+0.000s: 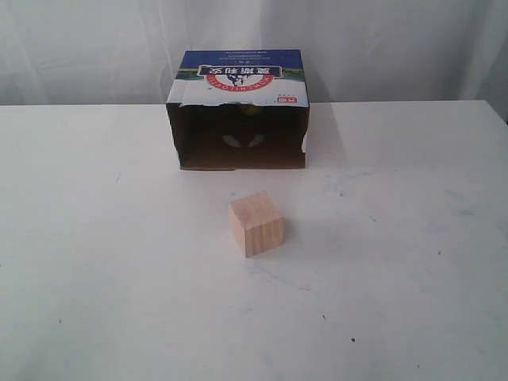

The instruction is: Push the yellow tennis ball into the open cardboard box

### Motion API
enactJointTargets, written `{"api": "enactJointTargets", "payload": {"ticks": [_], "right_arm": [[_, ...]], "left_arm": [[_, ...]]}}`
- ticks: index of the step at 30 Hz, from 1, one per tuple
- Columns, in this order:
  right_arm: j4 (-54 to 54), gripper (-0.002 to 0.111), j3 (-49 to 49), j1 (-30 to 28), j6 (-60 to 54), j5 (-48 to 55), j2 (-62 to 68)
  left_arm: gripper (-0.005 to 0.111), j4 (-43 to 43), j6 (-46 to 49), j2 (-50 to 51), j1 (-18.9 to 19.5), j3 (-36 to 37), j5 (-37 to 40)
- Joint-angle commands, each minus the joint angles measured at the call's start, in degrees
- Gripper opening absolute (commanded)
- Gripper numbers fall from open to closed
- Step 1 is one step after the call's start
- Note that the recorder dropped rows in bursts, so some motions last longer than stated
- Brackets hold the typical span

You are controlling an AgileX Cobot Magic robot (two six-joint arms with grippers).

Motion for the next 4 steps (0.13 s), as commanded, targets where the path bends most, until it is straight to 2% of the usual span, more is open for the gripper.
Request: {"api": "enactJointTargets", "payload": {"ticks": [1,4], "right_arm": [[-0.08,0.0,0.12,0.18,-0.55,-0.25,-0.33],[-0.08,0.0,0.12,0.18,-0.55,-0.25,-0.33]], "left_arm": [[0.0,-0.25,0.09,-0.28,-0.34,0.23,2.04],[0.0,-0.25,0.09,-0.28,-0.34,0.23,2.04]]}}
